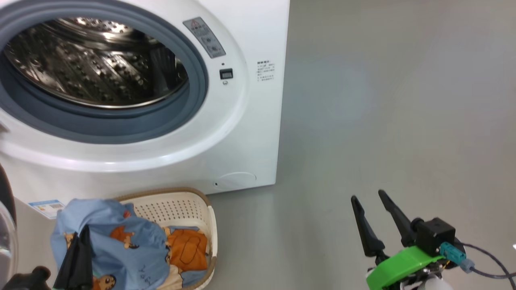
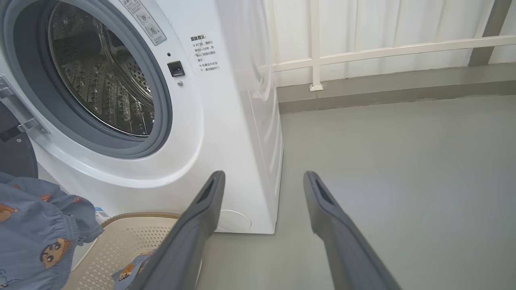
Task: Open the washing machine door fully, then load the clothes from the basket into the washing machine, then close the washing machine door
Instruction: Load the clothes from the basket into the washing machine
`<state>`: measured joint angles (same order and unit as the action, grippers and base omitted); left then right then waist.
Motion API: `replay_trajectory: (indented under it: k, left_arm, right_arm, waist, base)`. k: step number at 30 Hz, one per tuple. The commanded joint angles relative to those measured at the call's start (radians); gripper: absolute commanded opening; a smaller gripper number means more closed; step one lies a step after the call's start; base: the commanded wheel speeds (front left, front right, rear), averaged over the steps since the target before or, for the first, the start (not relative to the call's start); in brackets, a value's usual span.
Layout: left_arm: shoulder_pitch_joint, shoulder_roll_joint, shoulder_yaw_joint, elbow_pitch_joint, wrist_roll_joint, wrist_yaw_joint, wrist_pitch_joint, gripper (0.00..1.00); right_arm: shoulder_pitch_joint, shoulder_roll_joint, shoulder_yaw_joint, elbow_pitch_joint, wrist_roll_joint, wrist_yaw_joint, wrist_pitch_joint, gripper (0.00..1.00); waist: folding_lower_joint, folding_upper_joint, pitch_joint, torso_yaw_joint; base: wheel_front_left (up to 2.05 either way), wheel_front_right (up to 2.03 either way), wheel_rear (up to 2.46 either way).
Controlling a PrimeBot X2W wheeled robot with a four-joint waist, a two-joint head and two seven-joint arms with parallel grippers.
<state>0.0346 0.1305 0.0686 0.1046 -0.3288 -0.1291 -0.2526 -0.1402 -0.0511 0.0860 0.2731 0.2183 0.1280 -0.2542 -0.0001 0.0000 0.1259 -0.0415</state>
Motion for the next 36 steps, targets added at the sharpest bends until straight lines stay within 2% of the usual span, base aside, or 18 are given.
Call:
replay_trajectory:
  k: [1, 13, 23, 30, 36]
  left_arm:
    - [-0.004, 0.008, 0.044, -0.029, 0.012, -0.002, -0.009, 0.0]
    - [0.058, -0.023, 0.069, -0.037, 0.038, -0.002, -0.009, 0.0]
    - [0.033, -0.027, 0.062, -0.043, 0.032, -0.002, -0.009, 0.0]
    - [-0.07, 0.005, 0.062, -0.05, 0.013, -0.002, -0.009, 0.0]
    - [-0.204, 0.064, 0.049, -0.045, 0.0, -0.002, -0.009, 0.0]
  right_arm:
    - [0.011, 0.001, 0.022, -0.015, -0.014, 0.003, -0.008, 1.0]
    - [0.054, 0.001, 0.016, -0.018, -0.02, 0.003, -0.008, 1.0]
    - [0.05, 0.001, 0.016, -0.035, -0.021, 0.003, -0.008, 1.0]
    - [0.025, 0.001, 0.029, -0.041, -0.012, 0.003, -0.008, 1.0]
    - [0.0, 0.001, 0.044, -0.047, 0.002, 0.003, -0.008, 1.0]
  waist:
    - [0.0001, 0.0, -0.034, 0.007]
    - [0.0001, 0.0, -0.082, -0.009]
    - [0.0001, 0.0, -0.04, -0.012]
    - [0.0001, 0.0, 0.021, -0.025]
    - [0.0001, 0.0, 0.079, -0.055]
  base:
    - [0.0, 0.0, 0.0]
    - [0.0, 0.0, 0.0]
    - [0.0, 0.0, 0.0]
    - [0.0, 0.0, 0.0]
    - [0.0, 0.0, 0.0]
